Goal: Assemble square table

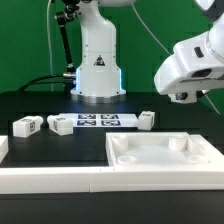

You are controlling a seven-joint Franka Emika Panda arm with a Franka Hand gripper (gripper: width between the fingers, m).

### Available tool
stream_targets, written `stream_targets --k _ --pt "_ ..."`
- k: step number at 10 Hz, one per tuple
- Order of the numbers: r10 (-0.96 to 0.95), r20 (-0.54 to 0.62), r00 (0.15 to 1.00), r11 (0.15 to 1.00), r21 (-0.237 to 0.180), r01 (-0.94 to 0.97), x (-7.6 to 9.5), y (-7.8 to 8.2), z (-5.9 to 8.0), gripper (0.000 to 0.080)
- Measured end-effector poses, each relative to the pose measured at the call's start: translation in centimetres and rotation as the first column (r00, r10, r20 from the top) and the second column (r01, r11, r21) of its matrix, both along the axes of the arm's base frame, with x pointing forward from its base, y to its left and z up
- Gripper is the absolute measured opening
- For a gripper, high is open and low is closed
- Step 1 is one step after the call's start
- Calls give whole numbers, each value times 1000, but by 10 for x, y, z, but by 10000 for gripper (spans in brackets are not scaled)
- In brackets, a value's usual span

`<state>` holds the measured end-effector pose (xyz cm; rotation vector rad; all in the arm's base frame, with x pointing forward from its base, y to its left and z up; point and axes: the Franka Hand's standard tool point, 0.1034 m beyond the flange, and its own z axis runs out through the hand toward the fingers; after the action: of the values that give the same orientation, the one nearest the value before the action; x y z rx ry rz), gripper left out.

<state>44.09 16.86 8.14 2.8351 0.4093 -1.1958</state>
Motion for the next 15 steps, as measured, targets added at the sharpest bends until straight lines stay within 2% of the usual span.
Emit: stream_targets --k 3,4,6,7,9,12,14,15 --pt "11 209 978 998 64 -25 14 1 -1 291" --pt "60 306 950 990 102 -96 22 -4 4 291" --pt "45 419 907 985 135 -111 33 -20 23 291" --pt "37 448 893 984 141 -111 42 -31 37 291" --pt "6 568 823 982 153 -113 58 -40 53 291" --pt "-28 719 695 975 173 -139 63 -41 47 291" --pt "-12 707 707 972 175 -158 63 -54 46 291" --pt "8 713 701 967 172 -186 73 -59 51 291"
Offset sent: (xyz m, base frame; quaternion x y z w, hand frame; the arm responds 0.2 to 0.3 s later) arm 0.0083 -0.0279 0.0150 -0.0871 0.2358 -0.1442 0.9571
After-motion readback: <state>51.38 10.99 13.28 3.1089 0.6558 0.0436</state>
